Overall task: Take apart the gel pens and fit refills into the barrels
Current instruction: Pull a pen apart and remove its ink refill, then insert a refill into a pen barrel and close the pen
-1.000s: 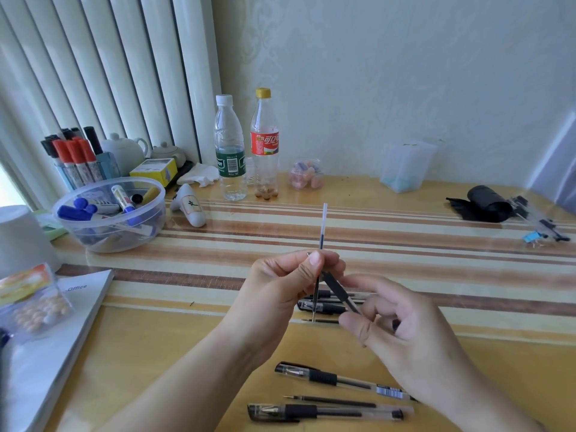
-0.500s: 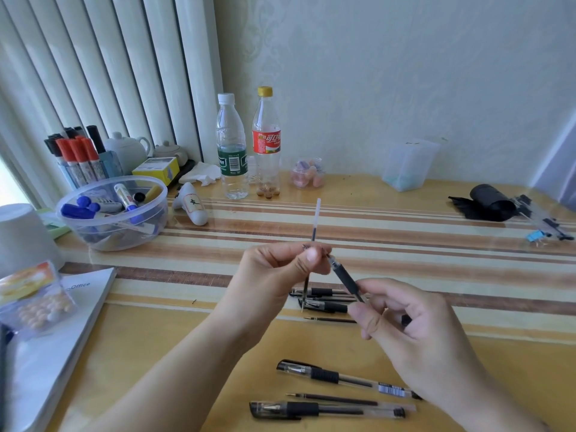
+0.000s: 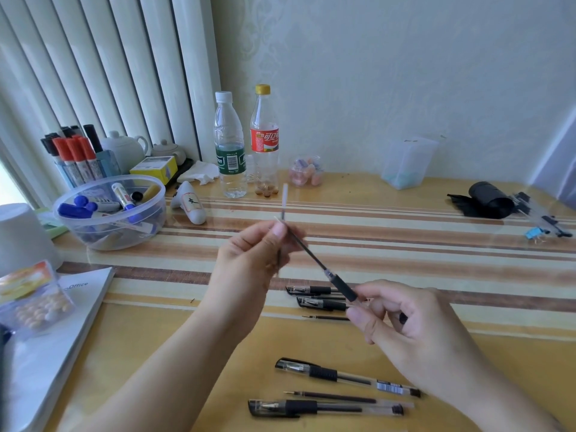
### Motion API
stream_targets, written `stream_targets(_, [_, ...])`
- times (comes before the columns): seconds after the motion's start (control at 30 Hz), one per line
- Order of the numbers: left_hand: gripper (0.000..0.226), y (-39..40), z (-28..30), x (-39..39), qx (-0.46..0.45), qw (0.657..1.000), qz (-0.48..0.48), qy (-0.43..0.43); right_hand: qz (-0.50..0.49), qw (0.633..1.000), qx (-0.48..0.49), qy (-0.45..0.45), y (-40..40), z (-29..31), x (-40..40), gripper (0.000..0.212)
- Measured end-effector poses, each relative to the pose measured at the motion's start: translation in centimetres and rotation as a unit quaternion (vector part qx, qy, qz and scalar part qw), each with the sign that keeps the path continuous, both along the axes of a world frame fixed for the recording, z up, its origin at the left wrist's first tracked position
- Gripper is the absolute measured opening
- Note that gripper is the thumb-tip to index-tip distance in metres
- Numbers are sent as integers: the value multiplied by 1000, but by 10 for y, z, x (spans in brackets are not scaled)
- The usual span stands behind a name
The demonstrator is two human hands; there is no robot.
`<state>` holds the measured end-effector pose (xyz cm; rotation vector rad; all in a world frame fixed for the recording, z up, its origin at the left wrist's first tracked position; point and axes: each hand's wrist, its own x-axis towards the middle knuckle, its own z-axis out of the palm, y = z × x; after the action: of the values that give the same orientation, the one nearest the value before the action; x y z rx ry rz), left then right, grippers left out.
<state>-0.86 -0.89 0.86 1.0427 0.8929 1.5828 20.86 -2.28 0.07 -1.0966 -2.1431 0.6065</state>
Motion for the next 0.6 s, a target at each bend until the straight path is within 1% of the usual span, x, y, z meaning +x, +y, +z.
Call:
stream_targets(0.07, [25, 4, 5, -9, -19, 997, 45, -63, -13, 996, 12, -82, 5, 1, 6, 14])
stream_targets(0.13, [28, 7, 7, -18, -39, 994, 54, -88, -36, 990, 25, -136, 11, 1, 13, 10])
stream_targets(0.17, [28, 7, 7, -21, -54, 995, 24, -83, -46, 989, 29, -137, 13, 1, 16, 9])
stream_targets(0.23, [23, 5, 5, -22, -88, 988, -113, -53, -64, 992, 52, -92, 17, 0, 21, 11])
stream_targets(0.3, [18, 0, 2, -18, -107, 959, -264, -14, -77, 993, 90, -22, 20, 1, 25, 19])
stream_targets(0.33, [17, -3, 1, -16, -104, 945, -311, 7, -73, 991, 108, -2, 21, 2, 26, 27])
stream_targets(0.4, [16, -6, -1, -11, -90, 928, -357, 47, -51, 989, 139, -1, 20, 7, 26, 42])
stream_targets(0.47, [16, -8, -2, -6, -76, 916, -384, 85, -26, 985, 168, -19, 18, 9, 23, 47])
stream_targets(0.5, [16, -8, -3, -5, -69, 910, -397, 101, -9, 982, 188, -19, 18, 8, 22, 44])
stream_targets(0.6, [17, -9, -4, -3, -62, 895, -425, 122, 28, 975, 220, -1, 20, 5, 19, 25])
